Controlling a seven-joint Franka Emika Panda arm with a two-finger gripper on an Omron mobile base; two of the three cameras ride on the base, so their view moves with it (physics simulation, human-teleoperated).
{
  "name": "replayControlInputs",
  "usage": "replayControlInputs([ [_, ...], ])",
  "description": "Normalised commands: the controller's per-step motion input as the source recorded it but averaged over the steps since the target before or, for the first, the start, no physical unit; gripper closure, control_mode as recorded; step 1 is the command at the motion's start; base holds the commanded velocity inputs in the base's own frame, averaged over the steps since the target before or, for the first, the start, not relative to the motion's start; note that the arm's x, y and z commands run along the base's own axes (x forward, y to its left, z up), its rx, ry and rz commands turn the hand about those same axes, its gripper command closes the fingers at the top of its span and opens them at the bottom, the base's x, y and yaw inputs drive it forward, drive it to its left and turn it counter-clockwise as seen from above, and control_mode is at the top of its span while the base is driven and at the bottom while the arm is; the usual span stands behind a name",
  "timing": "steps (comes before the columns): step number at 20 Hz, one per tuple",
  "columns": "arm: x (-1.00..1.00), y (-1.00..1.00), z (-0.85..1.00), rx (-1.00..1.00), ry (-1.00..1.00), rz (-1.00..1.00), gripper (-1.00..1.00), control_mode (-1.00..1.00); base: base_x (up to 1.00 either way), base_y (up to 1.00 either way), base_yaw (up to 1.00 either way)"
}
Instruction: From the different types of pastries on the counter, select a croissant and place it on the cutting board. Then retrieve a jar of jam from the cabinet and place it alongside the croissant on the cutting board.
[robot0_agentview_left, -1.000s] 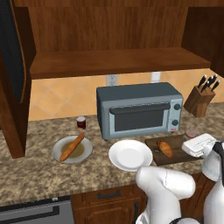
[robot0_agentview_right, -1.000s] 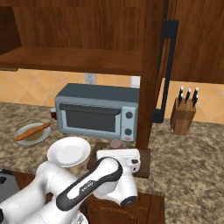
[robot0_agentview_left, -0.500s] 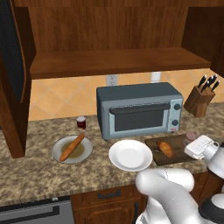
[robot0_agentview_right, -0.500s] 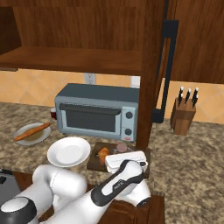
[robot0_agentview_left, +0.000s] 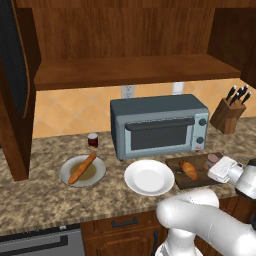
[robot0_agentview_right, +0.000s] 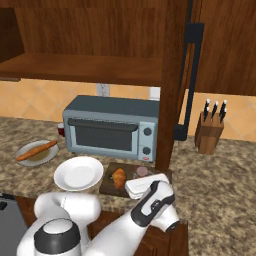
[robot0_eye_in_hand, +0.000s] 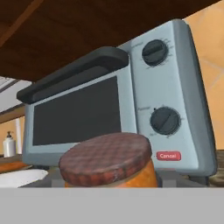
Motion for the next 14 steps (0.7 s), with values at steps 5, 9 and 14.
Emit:
replayControlInputs([
  [5,0.47,-0.19,-0.41,0.00,0.05,0.09,1.00,-1.00,0.00,0.00,0.00],
  [9,0.06,-0.28,-0.50,0.00,0.00,0.09,-1.00,-1.00,0.00,0.00,0.00],
  [14,-0.38,-0.42,0.21,0.05,-0.01,0.02,-1.00,-1.00,0.00,0.00,0.00],
])
